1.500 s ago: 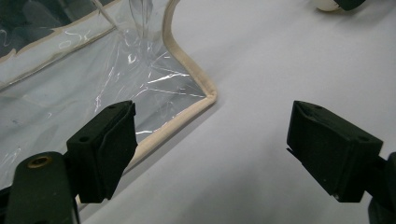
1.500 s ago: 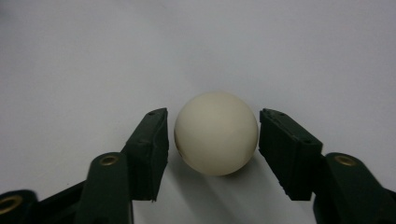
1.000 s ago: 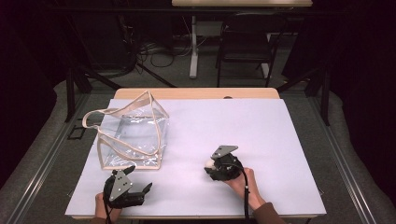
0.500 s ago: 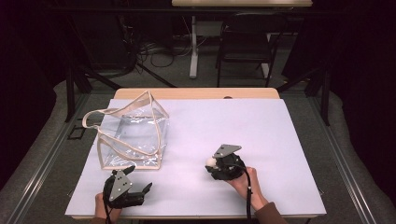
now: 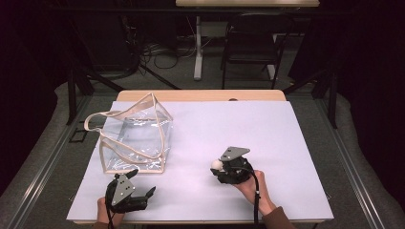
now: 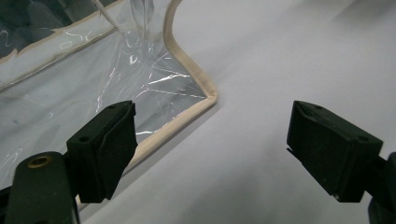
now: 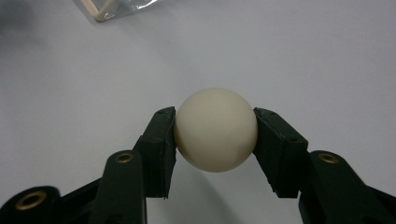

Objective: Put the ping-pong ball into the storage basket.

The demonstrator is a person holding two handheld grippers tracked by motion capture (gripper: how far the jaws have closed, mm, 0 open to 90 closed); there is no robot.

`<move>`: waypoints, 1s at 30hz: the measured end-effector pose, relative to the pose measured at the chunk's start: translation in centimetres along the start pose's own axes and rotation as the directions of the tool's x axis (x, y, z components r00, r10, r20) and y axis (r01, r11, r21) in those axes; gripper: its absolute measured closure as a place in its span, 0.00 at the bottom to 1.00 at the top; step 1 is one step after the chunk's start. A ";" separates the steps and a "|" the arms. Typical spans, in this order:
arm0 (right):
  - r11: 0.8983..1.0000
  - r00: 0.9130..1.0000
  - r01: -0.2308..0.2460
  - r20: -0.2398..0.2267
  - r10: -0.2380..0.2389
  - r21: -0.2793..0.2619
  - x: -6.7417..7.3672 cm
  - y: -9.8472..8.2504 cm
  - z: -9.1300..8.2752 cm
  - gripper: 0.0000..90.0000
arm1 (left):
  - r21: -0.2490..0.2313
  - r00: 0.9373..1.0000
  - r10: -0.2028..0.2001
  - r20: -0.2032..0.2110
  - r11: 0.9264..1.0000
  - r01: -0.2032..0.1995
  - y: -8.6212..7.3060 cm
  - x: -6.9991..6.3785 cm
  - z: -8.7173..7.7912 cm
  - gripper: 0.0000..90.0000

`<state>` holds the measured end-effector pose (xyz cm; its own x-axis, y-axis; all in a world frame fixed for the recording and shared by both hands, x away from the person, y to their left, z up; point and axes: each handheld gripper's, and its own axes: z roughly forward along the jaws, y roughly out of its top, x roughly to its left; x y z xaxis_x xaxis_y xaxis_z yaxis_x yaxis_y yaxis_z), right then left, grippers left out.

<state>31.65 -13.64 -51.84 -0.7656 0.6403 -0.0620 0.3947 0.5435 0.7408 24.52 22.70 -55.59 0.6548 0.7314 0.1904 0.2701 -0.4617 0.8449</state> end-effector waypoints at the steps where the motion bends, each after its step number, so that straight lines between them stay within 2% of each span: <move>1: 1.000 1.000 0.000 0.001 0.000 -0.005 0.0 0.0 -0.1 0.56 | 0.000 1.000 -0.002 0.001 1.000 0.002 0.0 0.0 0.0 0.18; 30: 0.998 1.000 -0.004 0.028 0.006 -0.055 -0.8 0.9 -2.6 0.56 | 0.005 1.000 -0.003 0.003 1.000 0.003 0.0 0.0 0.1 0.18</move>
<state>31.31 -15.06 -49.35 -0.7489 0.6583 -0.0760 0.3697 0.5103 0.7765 24.59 22.70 -55.66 0.6562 0.7312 0.1865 0.2753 -0.4620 0.8431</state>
